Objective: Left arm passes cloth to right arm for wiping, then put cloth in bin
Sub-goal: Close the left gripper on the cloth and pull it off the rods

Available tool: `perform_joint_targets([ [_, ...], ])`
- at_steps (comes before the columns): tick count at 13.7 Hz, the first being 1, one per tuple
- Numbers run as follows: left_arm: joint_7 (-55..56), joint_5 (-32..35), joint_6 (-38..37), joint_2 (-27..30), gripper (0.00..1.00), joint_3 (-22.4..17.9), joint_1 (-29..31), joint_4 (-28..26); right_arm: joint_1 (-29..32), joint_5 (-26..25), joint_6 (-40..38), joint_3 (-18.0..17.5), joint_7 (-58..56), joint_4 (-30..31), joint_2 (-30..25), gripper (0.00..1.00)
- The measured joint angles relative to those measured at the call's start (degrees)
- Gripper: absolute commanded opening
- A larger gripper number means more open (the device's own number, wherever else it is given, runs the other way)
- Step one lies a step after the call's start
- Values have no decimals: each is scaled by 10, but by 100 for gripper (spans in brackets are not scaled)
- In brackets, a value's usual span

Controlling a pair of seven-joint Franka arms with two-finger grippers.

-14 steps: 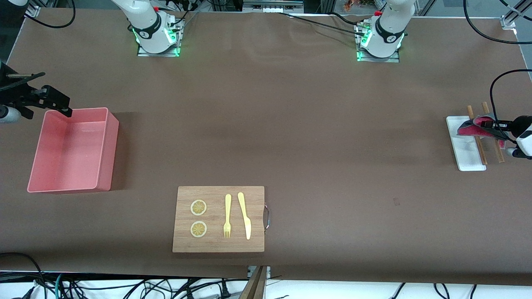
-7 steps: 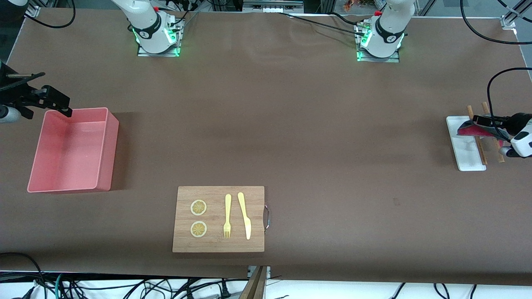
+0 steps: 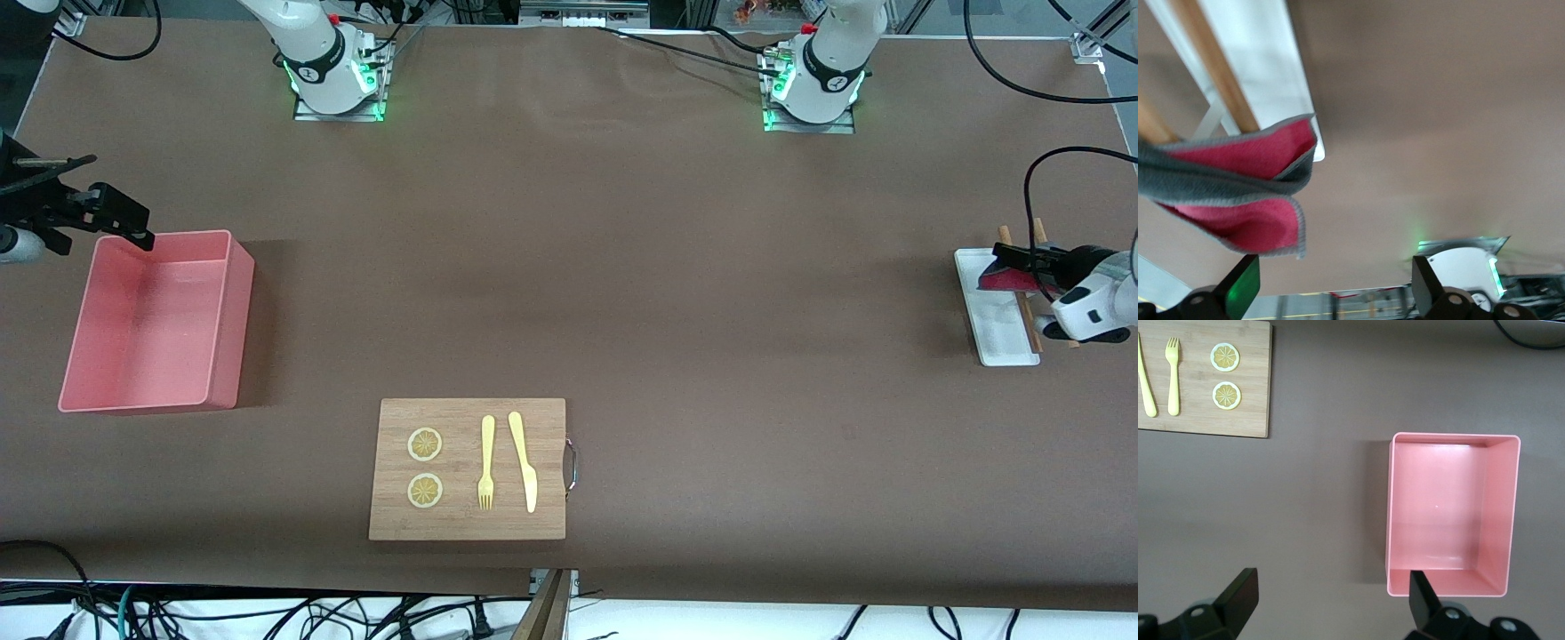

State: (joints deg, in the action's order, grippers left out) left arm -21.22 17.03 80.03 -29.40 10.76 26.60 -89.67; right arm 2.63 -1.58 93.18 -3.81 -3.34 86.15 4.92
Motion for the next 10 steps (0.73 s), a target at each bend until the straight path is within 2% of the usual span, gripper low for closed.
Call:
perform_joint_targets([
  [2, -61, 6, 7, 8, 100, -1, -3, -1, 0, 0, 0, 0, 0, 0, 0, 100],
  [4, -93, 7, 46, 39, 100, -2, 5, -35, 0, 0, 0, 0, 0, 0, 0, 100],
  [8, -186, 7, 211, 161, 100, -2, 37, -208, 0, 0, 0, 0, 0, 0, 0, 100],
  [10, -248, 7, 275, 180, 100, -3, 60, -250, 0, 0, 0, 0, 0, 0, 0, 100],
])
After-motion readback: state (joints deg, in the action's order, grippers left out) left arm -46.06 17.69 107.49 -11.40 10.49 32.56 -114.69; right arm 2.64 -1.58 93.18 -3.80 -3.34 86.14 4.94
